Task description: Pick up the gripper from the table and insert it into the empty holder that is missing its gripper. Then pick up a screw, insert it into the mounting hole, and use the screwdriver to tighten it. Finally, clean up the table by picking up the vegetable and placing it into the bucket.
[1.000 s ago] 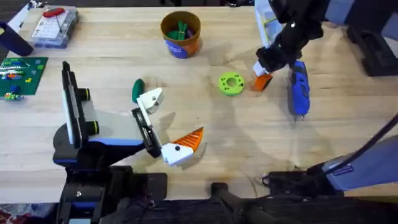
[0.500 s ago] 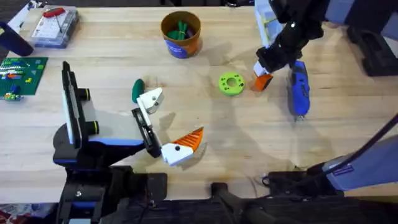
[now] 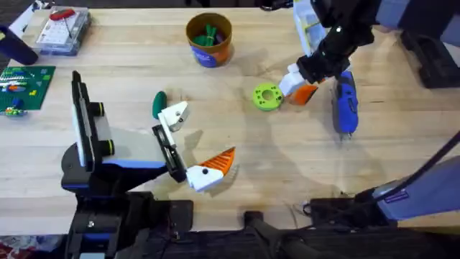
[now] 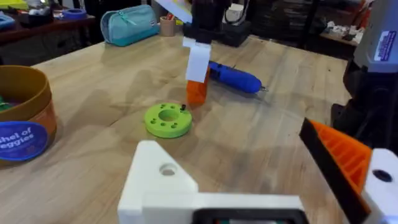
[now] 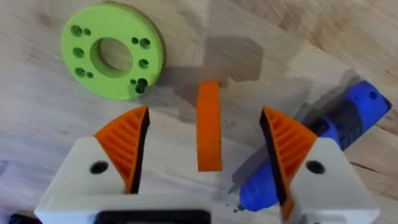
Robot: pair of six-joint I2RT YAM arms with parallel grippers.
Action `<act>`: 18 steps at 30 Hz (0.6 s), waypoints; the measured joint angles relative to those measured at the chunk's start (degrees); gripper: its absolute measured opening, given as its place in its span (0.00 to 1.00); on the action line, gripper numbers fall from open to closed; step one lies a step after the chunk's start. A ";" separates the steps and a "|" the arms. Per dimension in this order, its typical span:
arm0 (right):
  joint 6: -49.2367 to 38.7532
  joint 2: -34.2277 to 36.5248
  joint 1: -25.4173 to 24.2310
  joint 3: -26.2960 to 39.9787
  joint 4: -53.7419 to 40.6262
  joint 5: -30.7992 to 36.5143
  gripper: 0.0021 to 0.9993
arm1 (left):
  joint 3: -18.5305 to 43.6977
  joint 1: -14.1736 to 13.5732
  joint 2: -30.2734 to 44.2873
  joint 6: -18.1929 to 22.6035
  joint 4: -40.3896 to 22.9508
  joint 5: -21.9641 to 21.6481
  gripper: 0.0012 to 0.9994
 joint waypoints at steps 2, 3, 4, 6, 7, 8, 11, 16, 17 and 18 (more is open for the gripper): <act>0.00 0.01 0.00 0.00 0.00 0.00 1.00 | 0.00 0.00 0.00 0.00 0.00 0.00 0.99; 0.00 0.01 0.00 0.00 0.00 0.00 1.00 | 0.00 0.00 0.00 0.00 0.00 0.00 0.99; 0.00 0.01 0.00 0.00 0.00 0.00 1.00 | 0.00 0.00 0.00 0.00 0.00 0.00 0.99; -0.01 0.01 0.00 0.00 0.00 0.00 1.00 | 0.00 0.00 0.00 0.00 0.00 0.00 0.99; -0.02 0.01 0.00 0.00 -0.04 0.00 1.00 | 0.00 0.00 0.00 0.00 0.00 0.00 0.99; -0.02 0.01 0.00 0.00 -0.23 0.01 1.00 | 0.00 0.00 0.00 0.00 0.00 0.00 0.99; -0.12 0.01 0.00 0.19 -2.63 0.02 1.00 | 0.00 0.00 0.00 0.00 0.00 0.00 0.99; -1.35 -0.29 0.00 3.21 -8.70 0.49 1.00 | 0.00 0.00 0.00 0.00 0.00 0.00 0.99; -1.43 -0.59 0.00 4.10 -10.14 0.70 1.00 | 0.00 0.00 0.00 0.00 0.00 0.00 0.99; -1.55 -0.99 0.00 4.92 -11.53 0.89 1.00 | 0.00 0.00 0.00 0.00 0.00 0.00 0.99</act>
